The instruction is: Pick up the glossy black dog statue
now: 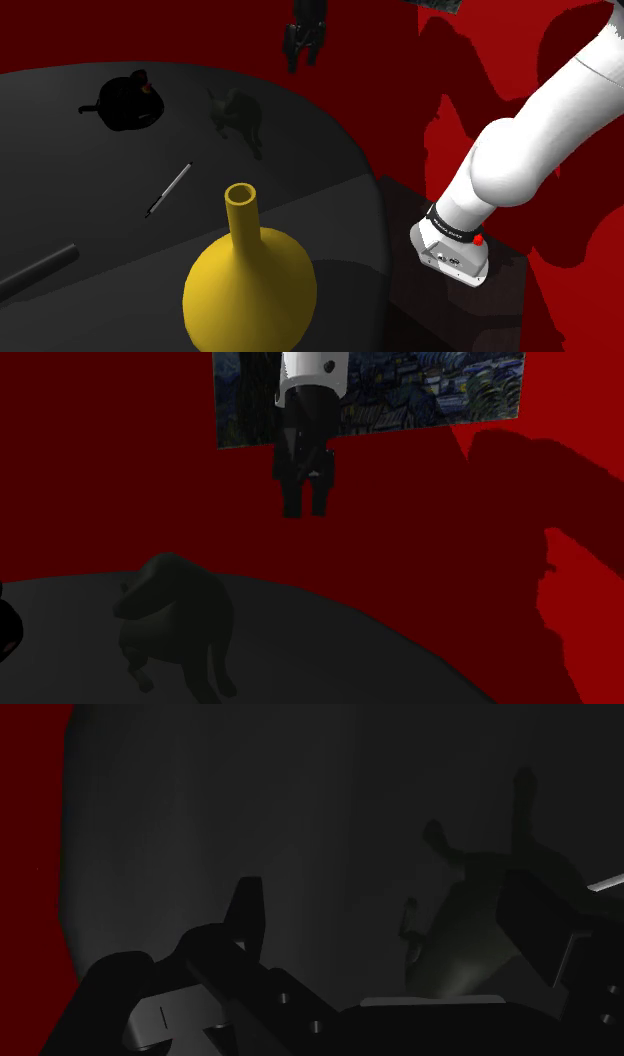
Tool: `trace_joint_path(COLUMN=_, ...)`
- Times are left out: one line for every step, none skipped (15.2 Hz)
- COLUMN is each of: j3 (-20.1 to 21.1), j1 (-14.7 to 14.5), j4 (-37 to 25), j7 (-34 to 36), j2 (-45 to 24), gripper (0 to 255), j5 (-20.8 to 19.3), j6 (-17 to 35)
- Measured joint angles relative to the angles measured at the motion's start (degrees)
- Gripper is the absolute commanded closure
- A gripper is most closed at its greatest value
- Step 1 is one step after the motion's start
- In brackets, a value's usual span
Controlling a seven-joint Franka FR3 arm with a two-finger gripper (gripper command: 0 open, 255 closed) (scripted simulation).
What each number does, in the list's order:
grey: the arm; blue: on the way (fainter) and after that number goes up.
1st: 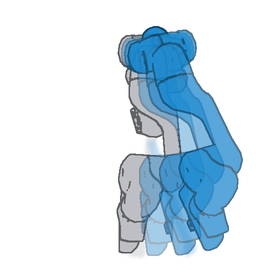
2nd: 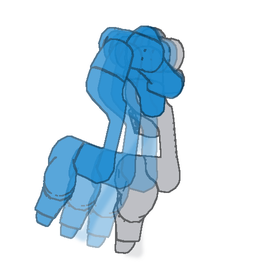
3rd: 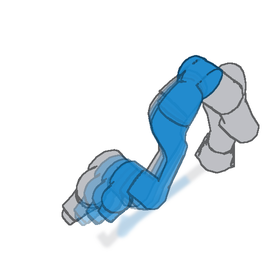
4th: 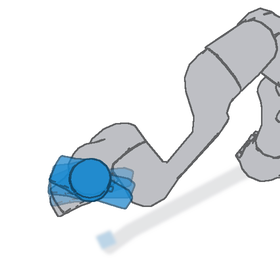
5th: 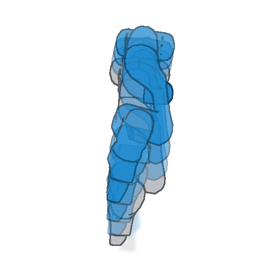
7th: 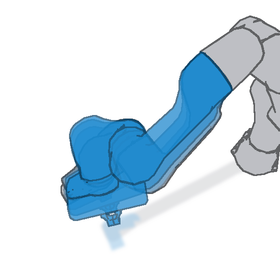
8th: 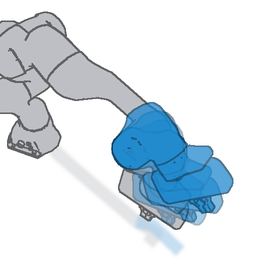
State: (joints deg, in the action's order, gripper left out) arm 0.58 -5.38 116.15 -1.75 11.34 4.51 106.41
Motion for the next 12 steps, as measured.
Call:
trace_joint_path(j3=0.0, j1=-0.1, j4=-1.9, j7=-0.5, j2=-2.1, gripper=0, j5=0.2, j6=0.0)
trace_joint_path(j3=0.2, j1=-0.3, j4=-3.4, j7=-0.6, j2=-4.2, gripper=0, j5=0.5, j6=0.4)
trace_joint_path(j3=0.4, j1=-0.6, j4=-5.1, j7=-0.7, j2=-6.6, gripper=0, j5=0.7, j6=0.9)
trace_joint_path(j3=0.6, j1=-0.8, j4=-7.1, j7=-0.8, j2=-8.9, gripper=0, j5=0.9, j6=1.0)
trace_joint_path(j3=0.8, j1=-1.0, j4=-9.5, j7=-0.9, j2=-11.3, gripper=0, j5=1.0, j6=0.8)
trace_joint_path(j3=1.0, j1=-1.2, j4=-11.5, j7=-1.2, j2=-13.6, gripper=0, j5=1.2, j6=0.9)
trace_joint_path(j3=1.3, j1=-1.5, j4=-13.2, j7=-1.1, j2=-15.6, gripper=0, j5=1.4, j6=1.0)
trace_joint_path(j3=1.5, j1=-1.8, j4=-15.4, j7=-1.1, j2=-18.1, gripper=0, j5=1.5, j6=1.1)
trace_joint_path(j3=1.7, j1=-1.9, j4=-16.9, j7=-1.3, j2=-20.0, gripper=0, j5=1.6, j6=1.2)
trace_joint_path(j3=1.9, j1=-2.1, j4=-18.5, j7=-1.4, j2=-21.8, gripper=0, j5=1.7, j6=1.3)
trace_joint_path(j3=2.1, j1=-2.3, j4=-21.3, j7=-1.5, j2=-24.3, gripper=0, j5=1.8, j6=0.8)
trace_joint_path(j3=2.4, j1=-2.6, j4=-24.0, j7=-1.5, j2=-26.7, gripper=0, j5=1.8, j6=0.4)
